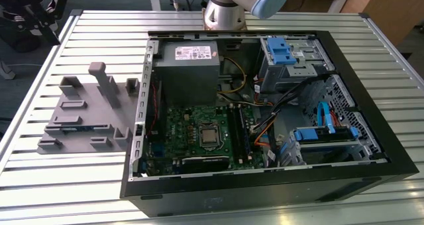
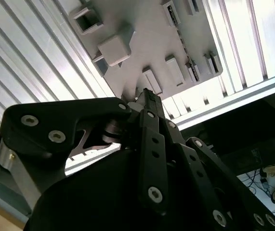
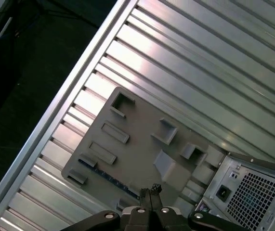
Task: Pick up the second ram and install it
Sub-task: 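Pick up the second ram and move it above second insertion slot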
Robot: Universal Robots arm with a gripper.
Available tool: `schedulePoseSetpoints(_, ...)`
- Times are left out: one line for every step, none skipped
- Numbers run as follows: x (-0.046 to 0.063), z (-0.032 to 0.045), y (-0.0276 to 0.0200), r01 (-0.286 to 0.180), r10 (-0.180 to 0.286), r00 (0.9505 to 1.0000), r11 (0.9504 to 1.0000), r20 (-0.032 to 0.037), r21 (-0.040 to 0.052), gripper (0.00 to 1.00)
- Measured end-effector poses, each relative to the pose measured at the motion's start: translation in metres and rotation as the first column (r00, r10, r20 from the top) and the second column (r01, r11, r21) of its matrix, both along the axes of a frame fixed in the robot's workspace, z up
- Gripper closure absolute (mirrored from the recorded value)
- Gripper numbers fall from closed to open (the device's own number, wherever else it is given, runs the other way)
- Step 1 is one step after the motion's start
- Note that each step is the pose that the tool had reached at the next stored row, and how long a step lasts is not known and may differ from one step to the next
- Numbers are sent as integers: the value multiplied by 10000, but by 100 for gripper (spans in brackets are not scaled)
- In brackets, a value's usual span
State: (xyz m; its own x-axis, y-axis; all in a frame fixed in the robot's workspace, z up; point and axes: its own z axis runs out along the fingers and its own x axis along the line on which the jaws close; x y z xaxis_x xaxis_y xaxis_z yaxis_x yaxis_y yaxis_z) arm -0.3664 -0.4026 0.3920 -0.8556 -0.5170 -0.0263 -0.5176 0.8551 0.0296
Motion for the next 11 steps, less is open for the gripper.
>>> schedulePoseSetpoints(0, 0, 0, -71, 71, 10000, 10000, 0, 0, 89)
schedulePoseSetpoints(0, 0, 0, -139, 139, 9999, 9999, 0, 0, 89)
schedulePoseSetpoints(0, 0, 0, -203, 203, 9998, 9998, 0, -1, 89)
schedulePoseSetpoints(0, 0, 0, -269, 269, 9996, 9996, 0, 0, 89)
schedulePoseSetpoints(0, 0, 0, -335, 335, 9994, 9994, 0, 0, 89)
schedulePoseSetpoints(0, 0, 0, -403, 403, 9992, 9992, 0, 0, 89)
schedulePoseSetpoints(0, 0, 0, -474, 474, 9989, 9989, 0, 0, 89)
schedulePoseSetpoints(0, 0, 0, -541, 541, 9985, 9985, 0, 0, 89)
schedulePoseSetpoints(0, 0, 0, -605, 605, 9982, 9982, 0, 0, 89)
schedulePoseSetpoints(0, 0, 0, -672, 672, 9977, 9977, 0, 0, 89)
schedulePoseSetpoints(0, 0, 0, -739, 739, 9973, 9973, 0, 0, 89)
